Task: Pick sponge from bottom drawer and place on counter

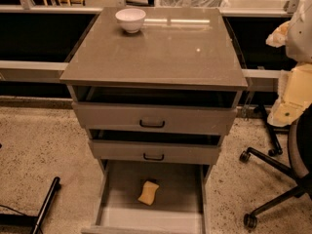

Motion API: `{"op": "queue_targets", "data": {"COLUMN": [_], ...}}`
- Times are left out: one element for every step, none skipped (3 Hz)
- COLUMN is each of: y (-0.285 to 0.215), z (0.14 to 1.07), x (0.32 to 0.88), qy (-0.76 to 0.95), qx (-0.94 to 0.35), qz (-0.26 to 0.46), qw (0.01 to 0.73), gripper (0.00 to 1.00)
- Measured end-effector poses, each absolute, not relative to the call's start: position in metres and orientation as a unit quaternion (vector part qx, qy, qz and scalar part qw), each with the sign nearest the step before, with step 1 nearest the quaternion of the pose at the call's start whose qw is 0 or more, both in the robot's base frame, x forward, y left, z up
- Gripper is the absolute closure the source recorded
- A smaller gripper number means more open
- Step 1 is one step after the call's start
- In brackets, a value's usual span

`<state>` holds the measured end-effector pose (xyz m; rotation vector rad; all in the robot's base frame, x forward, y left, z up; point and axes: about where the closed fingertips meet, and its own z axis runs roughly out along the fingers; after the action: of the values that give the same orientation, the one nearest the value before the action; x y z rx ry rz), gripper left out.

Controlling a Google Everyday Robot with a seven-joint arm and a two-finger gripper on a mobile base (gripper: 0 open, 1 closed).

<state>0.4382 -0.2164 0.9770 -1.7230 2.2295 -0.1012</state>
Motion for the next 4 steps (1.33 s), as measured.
{"op": "queue_targets", "data": {"y": [-0.217,-0.217,-0.196,-0.176], "z": [0.975,0.971,0.932,0.845], "x": [0.439,0.44,0.434,0.414], "qy": [0.781,0.78,0.764,0.737], "qx": [-0.604,-0.606,-0.621,-0.636], "qz": [-0.028,-0.008,0.046,0.101], "qw": [0.158,0.153,0.168,0.205], "gripper": [0.0,0.0,0.0,0.0]}}
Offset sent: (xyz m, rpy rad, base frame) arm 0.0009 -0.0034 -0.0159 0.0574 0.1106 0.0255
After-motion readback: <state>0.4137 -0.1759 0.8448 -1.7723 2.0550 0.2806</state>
